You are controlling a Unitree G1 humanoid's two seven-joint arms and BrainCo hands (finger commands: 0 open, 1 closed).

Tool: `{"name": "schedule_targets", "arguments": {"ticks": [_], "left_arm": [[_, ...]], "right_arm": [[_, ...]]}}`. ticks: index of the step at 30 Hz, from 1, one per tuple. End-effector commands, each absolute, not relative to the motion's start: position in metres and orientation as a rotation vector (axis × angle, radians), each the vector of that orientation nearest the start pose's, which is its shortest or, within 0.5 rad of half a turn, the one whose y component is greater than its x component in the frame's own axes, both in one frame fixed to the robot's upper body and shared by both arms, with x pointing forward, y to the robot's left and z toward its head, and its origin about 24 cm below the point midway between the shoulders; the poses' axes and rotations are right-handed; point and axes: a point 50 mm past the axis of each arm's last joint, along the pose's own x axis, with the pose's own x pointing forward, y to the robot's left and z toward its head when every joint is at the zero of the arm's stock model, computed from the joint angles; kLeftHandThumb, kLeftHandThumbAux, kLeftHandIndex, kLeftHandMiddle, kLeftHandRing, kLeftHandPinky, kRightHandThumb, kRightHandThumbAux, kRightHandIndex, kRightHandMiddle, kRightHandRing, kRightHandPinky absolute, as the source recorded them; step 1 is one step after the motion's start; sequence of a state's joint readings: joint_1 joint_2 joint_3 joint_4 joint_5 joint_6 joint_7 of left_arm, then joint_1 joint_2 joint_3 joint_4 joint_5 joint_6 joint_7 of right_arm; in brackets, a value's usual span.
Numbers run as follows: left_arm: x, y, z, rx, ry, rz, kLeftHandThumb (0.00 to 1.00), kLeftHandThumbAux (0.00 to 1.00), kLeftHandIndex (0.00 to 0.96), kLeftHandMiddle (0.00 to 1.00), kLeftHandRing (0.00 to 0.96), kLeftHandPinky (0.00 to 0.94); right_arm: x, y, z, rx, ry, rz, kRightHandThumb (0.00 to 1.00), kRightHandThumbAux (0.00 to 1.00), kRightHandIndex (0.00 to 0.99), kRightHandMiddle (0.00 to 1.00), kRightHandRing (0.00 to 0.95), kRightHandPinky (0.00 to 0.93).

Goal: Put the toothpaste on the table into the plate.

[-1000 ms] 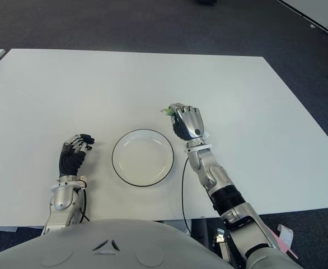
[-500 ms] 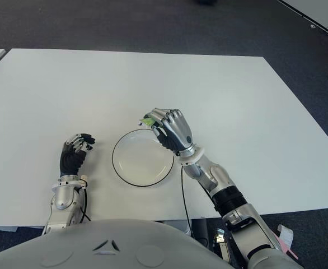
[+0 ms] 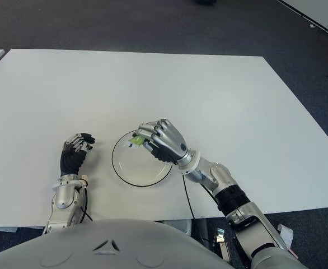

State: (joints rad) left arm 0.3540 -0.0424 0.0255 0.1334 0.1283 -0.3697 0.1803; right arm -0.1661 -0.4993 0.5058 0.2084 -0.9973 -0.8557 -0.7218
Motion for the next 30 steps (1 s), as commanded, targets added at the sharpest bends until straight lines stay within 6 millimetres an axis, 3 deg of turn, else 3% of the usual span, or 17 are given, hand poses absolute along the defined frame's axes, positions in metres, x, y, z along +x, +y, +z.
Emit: {"name": "schedule_targets", "arguments": {"ticks": [1,13,15,17,18,19,21,23,26,30], "left_arm": [[0.161,0.171,-0.032,0.105,0.149,0.273,0.721,0.721,0.428,0.472,0.450,0.446],[0.160,0.170,-0.032,0.100,0.156,0.279,0.722,0.721,0.428,0.465,0.440,0.437],[0.160,0.170,-0.032,0.099,0.157,0.280,0.723,0.721,0.428,0.466,0.440,0.438],[0.160,0.170,-0.032,0.099,0.157,0.280,0.723,0.721,0.428,0.466,0.442,0.440],[0.160,0.170,-0.032,0.099,0.157,0.281,0.723,0.721,0.428,0.466,0.442,0.441],[0.160,0.170,-0.032,0.099,0.158,0.281,0.723,0.721,0.428,0.466,0.442,0.440],[0.160,0.170,-0.032,0.099,0.158,0.281,0.723,0.721,0.428,0.466,0.442,0.439],[0.160,0.170,-0.032,0.100,0.159,0.282,0.723,0.721,0.428,0.466,0.441,0.438],[0.160,0.170,-0.032,0.106,0.159,0.282,0.723,0.721,0.428,0.467,0.441,0.437],[0.160,0.170,-0.032,0.107,0.159,0.281,0.723,0.721,0.429,0.470,0.443,0.439]], "right_arm": [[0.207,-0.098,0.054,-0.890,-1.084,0.619,0.851,0.679,0.398,0.551,0.868,0.877],[0.197,-0.094,0.032,-1.050,-0.879,0.863,0.850,0.679,0.401,0.550,0.861,0.851],[0.198,-0.093,0.033,-1.073,-0.846,0.907,0.849,0.677,0.409,0.554,0.796,0.772],[0.199,-0.093,0.034,-1.090,-0.819,0.937,0.840,0.682,0.436,0.477,0.565,0.580],[0.200,-0.093,0.034,-1.106,-0.788,0.959,0.838,0.683,0.440,0.466,0.533,0.553],[0.200,-0.093,0.034,-1.116,-0.766,0.974,0.698,0.642,0.308,0.339,0.384,0.421],[0.200,-0.093,0.034,-1.125,-0.738,0.992,0.542,0.602,0.166,0.204,0.225,0.280],[0.201,-0.093,0.033,-1.148,-0.717,0.996,0.489,0.588,0.118,0.158,0.171,0.232],[0.205,-0.094,0.032,-1.240,-0.715,0.978,0.444,0.504,0.038,0.051,0.056,0.076],[0.206,-0.097,0.034,-1.299,-0.735,0.950,0.413,0.423,0.010,0.013,0.014,0.019]]}}
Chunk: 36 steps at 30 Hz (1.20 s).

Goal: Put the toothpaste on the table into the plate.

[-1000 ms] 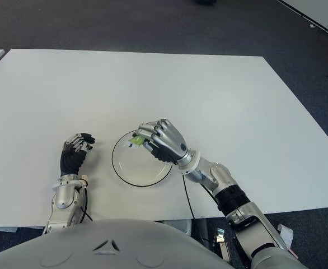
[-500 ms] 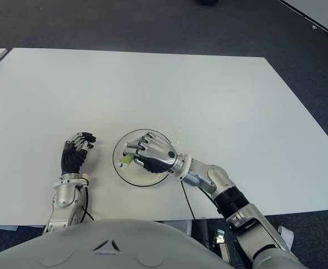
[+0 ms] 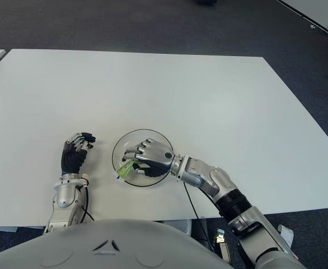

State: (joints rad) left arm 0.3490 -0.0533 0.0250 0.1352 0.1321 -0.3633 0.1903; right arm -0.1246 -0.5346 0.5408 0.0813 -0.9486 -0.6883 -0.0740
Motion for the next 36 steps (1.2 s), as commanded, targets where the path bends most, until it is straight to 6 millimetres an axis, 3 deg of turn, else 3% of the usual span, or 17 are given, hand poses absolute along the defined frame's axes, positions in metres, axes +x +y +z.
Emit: {"name": "schedule_targets", "arguments": {"ticks": [1,6,12,22,29,36], "left_arm": [[0.160,0.170,-0.032,0.106,0.159,0.281,0.723,0.721,0.428,0.470,0.443,0.439],[0.160,0.170,-0.032,0.104,0.156,0.282,0.723,0.721,0.428,0.469,0.444,0.440],[0.160,0.170,-0.032,0.105,0.157,0.279,0.723,0.721,0.428,0.470,0.447,0.443],[0.160,0.171,-0.033,0.102,0.151,0.275,0.722,0.721,0.428,0.469,0.447,0.446],[0.161,0.172,-0.033,0.103,0.151,0.277,0.723,0.721,0.428,0.471,0.446,0.446],[0.161,0.171,-0.033,0.099,0.148,0.273,0.723,0.721,0.428,0.470,0.446,0.448]], "right_arm": [[0.206,-0.098,0.035,-1.303,-0.737,0.944,0.386,0.407,0.006,0.008,0.009,0.012],[0.205,-0.100,0.035,-1.326,-0.749,0.910,0.248,0.379,0.000,0.000,0.001,0.001],[0.205,-0.101,0.035,-1.327,-0.786,0.856,0.160,0.373,0.000,0.000,0.000,0.000],[0.207,-0.102,0.037,-1.295,-0.791,0.823,0.131,0.368,0.000,0.000,0.000,0.000],[0.209,-0.104,0.041,-1.286,-0.800,0.765,0.107,0.418,0.000,0.000,0.000,0.000],[0.210,-0.107,0.047,-1.215,-0.819,0.651,0.221,0.559,0.000,0.000,0.000,0.000]]}}
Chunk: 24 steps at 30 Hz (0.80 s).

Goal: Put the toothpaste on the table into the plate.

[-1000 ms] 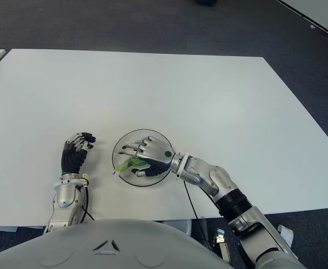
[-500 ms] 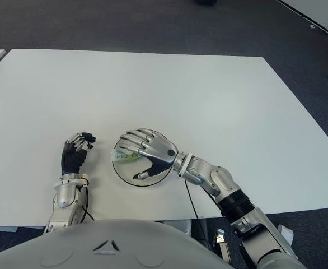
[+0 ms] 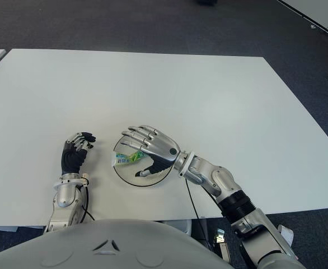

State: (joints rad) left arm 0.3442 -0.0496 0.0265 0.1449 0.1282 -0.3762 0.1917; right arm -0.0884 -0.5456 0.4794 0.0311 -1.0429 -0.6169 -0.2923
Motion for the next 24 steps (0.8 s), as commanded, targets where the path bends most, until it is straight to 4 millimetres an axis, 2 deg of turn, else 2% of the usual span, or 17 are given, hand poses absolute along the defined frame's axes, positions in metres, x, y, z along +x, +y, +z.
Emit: {"name": "schedule_targets", "arguments": {"ticks": [1,6,10,12,14,18,24], "left_arm": [[0.161,0.171,-0.033,0.100,0.147,0.272,0.723,0.721,0.428,0.470,0.446,0.446],[0.161,0.172,-0.033,0.104,0.150,0.275,0.722,0.721,0.429,0.471,0.448,0.446],[0.161,0.172,-0.033,0.104,0.151,0.279,0.722,0.721,0.428,0.471,0.449,0.447],[0.161,0.172,-0.033,0.102,0.151,0.279,0.722,0.721,0.428,0.472,0.451,0.450],[0.161,0.172,-0.033,0.099,0.150,0.279,0.722,0.721,0.428,0.473,0.452,0.453],[0.161,0.173,-0.034,0.095,0.148,0.278,0.722,0.721,0.429,0.476,0.454,0.454],[0.162,0.173,-0.034,0.089,0.146,0.275,0.723,0.721,0.429,0.473,0.450,0.451]], "right_arm": [[0.211,-0.110,0.048,-1.178,-0.796,0.620,0.243,0.579,0.000,0.000,0.000,0.000],[0.211,-0.122,0.048,-0.886,-0.680,0.464,0.331,0.697,0.000,0.008,0.000,0.013],[0.212,-0.134,0.048,-0.720,-0.615,0.367,0.339,0.736,0.015,0.063,0.041,0.052],[0.212,-0.136,0.047,-0.635,-0.574,0.311,0.333,0.752,0.042,0.100,0.080,0.100],[0.212,-0.137,0.046,-0.544,-0.537,0.241,0.321,0.787,0.152,0.203,0.171,0.202],[0.212,-0.140,0.046,-0.456,-0.496,0.153,0.267,0.840,0.267,0.320,0.305,0.347],[0.210,-0.144,0.044,-0.294,-0.447,0.063,0.246,0.892,0.349,0.373,0.369,0.390]]}}
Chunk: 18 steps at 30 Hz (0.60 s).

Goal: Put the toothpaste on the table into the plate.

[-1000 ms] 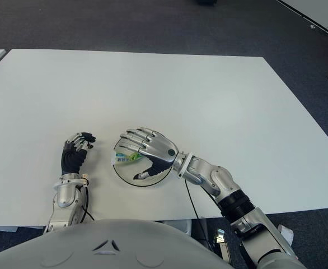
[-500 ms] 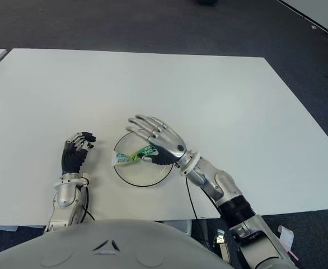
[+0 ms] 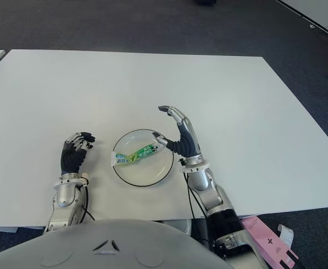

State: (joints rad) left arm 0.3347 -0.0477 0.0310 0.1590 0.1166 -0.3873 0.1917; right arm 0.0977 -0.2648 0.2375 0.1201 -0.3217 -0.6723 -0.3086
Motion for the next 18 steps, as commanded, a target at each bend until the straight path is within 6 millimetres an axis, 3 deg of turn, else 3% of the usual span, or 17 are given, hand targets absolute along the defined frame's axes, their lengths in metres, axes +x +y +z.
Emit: {"name": "schedule_targets", "arguments": {"ticks": [1,3,5,18], "left_arm": [[0.162,0.173,-0.034,0.089,0.146,0.275,0.723,0.721,0.429,0.472,0.448,0.449],[0.162,0.173,-0.034,0.089,0.146,0.275,0.723,0.721,0.429,0.470,0.445,0.446],[0.163,0.173,-0.034,0.091,0.147,0.276,0.723,0.721,0.429,0.468,0.445,0.447],[0.164,0.172,-0.035,0.100,0.146,0.280,0.720,0.721,0.428,0.472,0.454,0.453]], "right_arm": [[0.210,-0.145,0.044,-0.274,-0.442,0.054,0.405,0.835,0.373,0.380,0.376,0.393],[0.208,-0.146,0.040,-0.213,-0.418,0.026,0.575,0.775,0.399,0.390,0.384,0.393],[0.202,-0.149,0.029,-0.143,-0.359,-0.024,0.633,0.754,0.409,0.400,0.391,0.392],[0.198,-0.156,0.009,-0.042,-0.164,-0.205,0.700,0.731,0.427,0.455,0.429,0.411]]}}
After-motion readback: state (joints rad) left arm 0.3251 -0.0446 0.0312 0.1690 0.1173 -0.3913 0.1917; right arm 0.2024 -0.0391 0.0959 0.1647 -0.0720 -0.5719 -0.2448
